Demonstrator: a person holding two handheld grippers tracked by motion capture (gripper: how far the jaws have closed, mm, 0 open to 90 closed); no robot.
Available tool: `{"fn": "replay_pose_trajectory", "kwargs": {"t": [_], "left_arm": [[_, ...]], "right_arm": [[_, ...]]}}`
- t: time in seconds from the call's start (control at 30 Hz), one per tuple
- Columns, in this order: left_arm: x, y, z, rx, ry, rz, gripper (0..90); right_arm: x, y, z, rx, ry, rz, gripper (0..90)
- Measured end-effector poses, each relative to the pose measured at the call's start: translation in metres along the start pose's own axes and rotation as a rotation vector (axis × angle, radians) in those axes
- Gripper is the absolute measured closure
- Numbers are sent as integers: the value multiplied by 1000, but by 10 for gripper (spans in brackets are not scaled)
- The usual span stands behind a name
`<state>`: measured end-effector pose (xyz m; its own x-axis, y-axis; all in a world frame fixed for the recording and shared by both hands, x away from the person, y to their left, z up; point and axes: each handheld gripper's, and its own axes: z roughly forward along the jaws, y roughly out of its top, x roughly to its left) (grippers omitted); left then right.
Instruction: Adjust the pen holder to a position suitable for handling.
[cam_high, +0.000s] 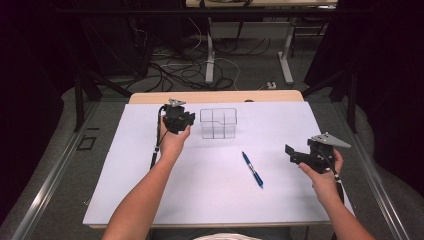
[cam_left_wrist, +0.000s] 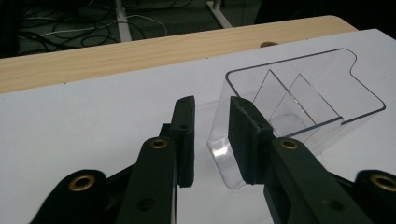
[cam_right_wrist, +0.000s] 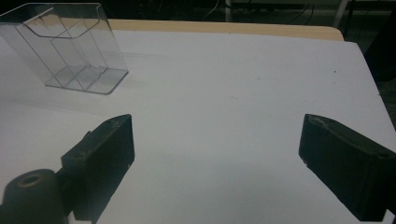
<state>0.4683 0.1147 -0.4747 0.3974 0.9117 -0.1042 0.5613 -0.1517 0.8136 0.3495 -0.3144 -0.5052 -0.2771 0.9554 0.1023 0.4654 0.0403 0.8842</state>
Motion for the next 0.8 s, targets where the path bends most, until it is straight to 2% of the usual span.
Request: {"fn": "replay_pose_trajectory", "kwargs": {"t": [0.3,0.33,0.57,0.73,0.8], "left_arm": [[5,-3,-13,-28,4,0,613],[5,-3,-15,-19,7,6,604],[8,-7,-24,-41,3,-5,531],[9,-11,-30,-39,11,8,460],[10,-13,-34,-42,19,26,432]], "right_arm": [[0,0,0,1,-2,-2,100],[1,0,1,-1,1,2,100],[1,0,0,4,-3,-8,100],[1,0,0,-2,0,-11,100],[1,-1,1,-1,-2,-11,100]]}}
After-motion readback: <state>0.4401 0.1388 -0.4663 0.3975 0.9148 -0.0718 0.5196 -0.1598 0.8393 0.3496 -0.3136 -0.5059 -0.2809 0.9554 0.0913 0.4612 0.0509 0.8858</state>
